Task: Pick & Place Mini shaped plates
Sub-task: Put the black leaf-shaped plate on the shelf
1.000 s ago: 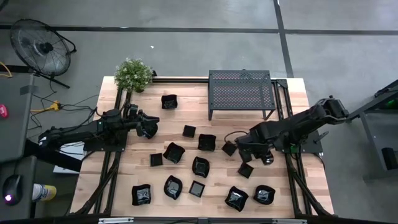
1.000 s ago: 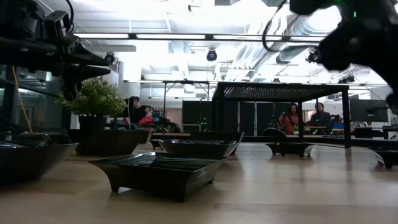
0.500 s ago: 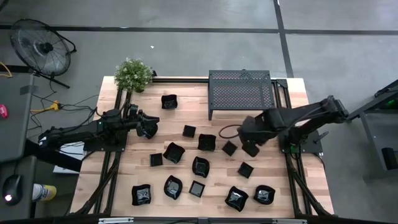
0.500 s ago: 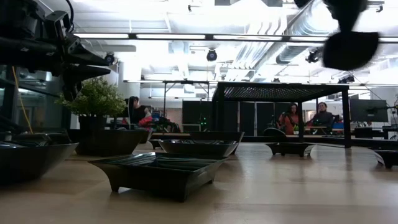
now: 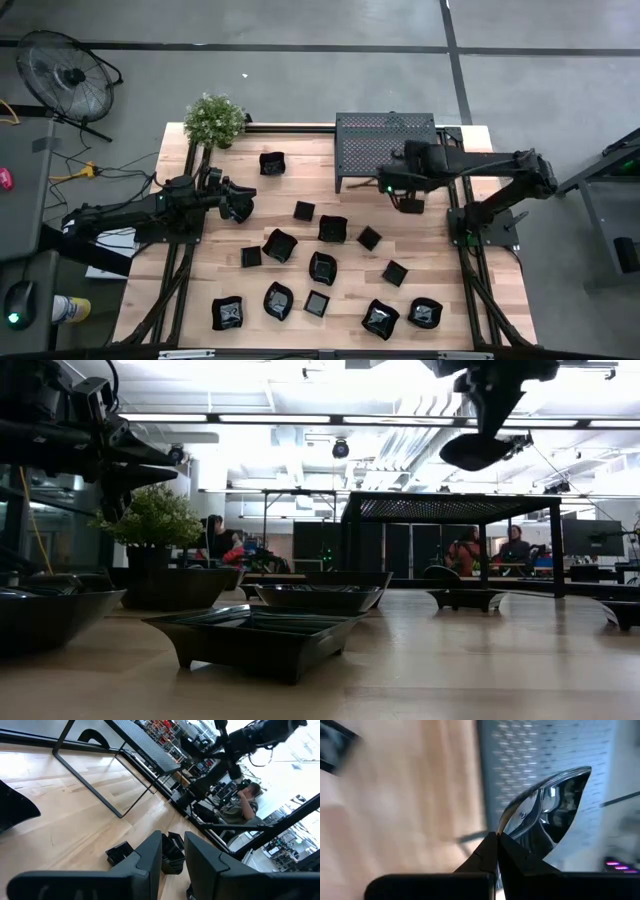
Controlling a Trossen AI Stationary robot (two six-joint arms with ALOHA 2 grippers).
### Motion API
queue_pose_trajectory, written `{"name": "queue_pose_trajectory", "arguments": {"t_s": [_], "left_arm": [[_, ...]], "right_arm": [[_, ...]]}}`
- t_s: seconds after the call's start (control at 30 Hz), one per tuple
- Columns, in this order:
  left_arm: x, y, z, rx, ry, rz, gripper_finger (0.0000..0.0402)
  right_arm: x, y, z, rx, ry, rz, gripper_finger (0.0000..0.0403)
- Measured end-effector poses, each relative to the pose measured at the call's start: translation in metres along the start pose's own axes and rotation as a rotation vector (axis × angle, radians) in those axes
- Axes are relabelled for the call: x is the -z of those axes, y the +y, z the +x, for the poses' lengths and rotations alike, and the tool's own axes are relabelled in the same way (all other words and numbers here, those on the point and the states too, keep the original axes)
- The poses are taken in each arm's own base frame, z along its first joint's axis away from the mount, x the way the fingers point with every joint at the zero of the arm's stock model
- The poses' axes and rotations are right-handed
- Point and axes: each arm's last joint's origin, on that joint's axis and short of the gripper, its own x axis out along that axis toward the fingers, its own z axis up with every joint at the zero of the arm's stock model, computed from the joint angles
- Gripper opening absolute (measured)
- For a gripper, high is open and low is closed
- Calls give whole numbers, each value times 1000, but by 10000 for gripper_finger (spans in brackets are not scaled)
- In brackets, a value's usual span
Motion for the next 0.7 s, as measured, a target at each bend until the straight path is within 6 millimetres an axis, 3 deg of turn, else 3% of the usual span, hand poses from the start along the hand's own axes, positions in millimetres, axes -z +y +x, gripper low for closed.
{"name": "queue_pose_trajectory", "arguments": {"t_s": [0.2,0.47,0.7], "left_arm": [[0,0,0,0,0,0,81],[0,0,0,0,0,0,81],[0,0,0,-1,1,0,81]], "right_arm": [[3,-33,16,77,73,-119,0],[7,-79,48,74,160,12,0],[6,-104,79,55,259,57,0]]}}
